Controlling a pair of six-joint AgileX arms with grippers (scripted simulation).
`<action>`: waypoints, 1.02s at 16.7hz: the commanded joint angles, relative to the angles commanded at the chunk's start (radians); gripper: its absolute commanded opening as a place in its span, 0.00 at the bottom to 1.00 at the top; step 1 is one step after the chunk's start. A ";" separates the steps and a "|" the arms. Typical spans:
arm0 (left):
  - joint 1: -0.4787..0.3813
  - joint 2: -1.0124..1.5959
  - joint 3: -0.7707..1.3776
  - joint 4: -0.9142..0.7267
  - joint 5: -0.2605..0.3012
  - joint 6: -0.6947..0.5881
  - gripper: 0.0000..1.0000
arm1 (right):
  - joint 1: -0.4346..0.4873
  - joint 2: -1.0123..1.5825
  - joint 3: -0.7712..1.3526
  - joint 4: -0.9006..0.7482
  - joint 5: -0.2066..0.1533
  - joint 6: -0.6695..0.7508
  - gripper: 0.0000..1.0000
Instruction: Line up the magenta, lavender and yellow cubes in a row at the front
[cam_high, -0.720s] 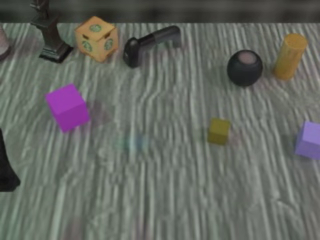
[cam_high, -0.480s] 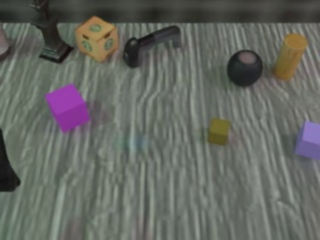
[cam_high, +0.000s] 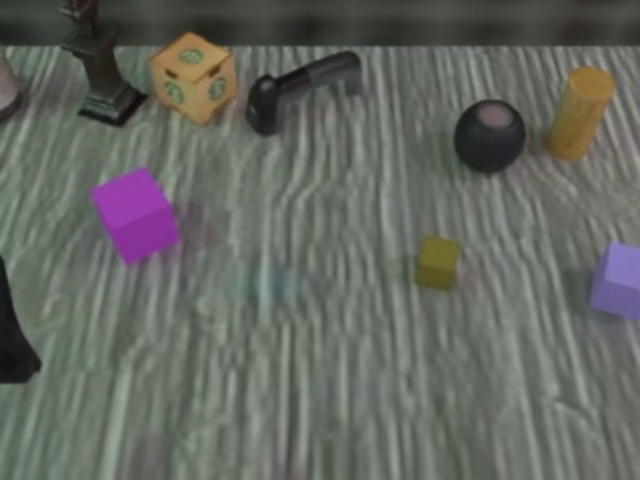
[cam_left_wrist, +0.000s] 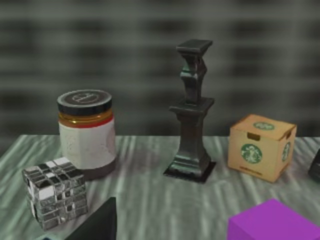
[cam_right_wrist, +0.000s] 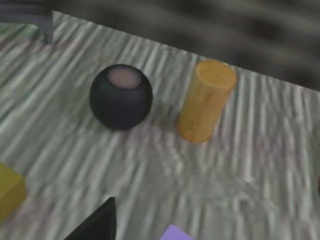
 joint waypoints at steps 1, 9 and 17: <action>0.000 0.000 0.000 0.000 0.000 0.000 1.00 | 0.022 0.112 0.089 -0.056 0.001 -0.036 1.00; 0.000 0.000 0.000 0.000 0.000 0.000 1.00 | 0.202 1.030 0.793 -0.526 0.003 -0.330 1.00; 0.000 0.000 0.000 0.000 0.000 0.000 1.00 | 0.331 1.621 1.308 -0.840 0.005 -0.538 1.00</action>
